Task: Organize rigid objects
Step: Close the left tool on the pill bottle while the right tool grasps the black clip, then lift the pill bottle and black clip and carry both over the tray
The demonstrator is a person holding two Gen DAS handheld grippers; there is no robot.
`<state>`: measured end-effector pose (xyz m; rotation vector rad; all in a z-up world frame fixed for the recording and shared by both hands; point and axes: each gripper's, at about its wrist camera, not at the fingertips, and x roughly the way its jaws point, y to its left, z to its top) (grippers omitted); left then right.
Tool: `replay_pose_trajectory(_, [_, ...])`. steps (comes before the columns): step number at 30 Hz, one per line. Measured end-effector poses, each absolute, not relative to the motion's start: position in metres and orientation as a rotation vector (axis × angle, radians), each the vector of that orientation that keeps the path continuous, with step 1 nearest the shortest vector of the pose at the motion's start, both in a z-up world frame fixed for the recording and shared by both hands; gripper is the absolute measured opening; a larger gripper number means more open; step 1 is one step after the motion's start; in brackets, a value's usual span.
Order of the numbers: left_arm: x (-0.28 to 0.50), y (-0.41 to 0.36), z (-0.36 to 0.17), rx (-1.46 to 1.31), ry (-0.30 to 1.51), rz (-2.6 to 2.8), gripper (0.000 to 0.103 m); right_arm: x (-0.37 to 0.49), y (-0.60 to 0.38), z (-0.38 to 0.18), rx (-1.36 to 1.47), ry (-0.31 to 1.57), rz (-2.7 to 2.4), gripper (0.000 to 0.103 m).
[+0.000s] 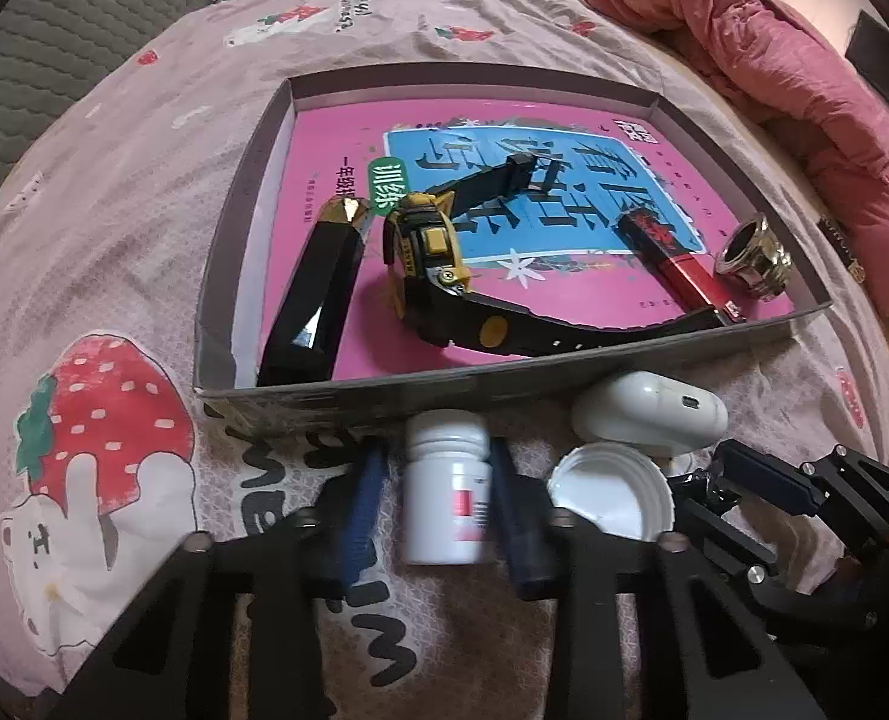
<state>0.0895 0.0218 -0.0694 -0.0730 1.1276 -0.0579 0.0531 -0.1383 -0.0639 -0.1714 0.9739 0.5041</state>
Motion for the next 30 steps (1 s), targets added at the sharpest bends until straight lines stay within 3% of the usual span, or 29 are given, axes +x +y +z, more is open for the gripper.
replay_pose_trajectory(30, [0.062, 0.027, -0.016, -0.153, 0.981, -0.12, 0.027, 0.051, -0.172, -0.018, -0.073, 0.842, 0.435, 0.035])
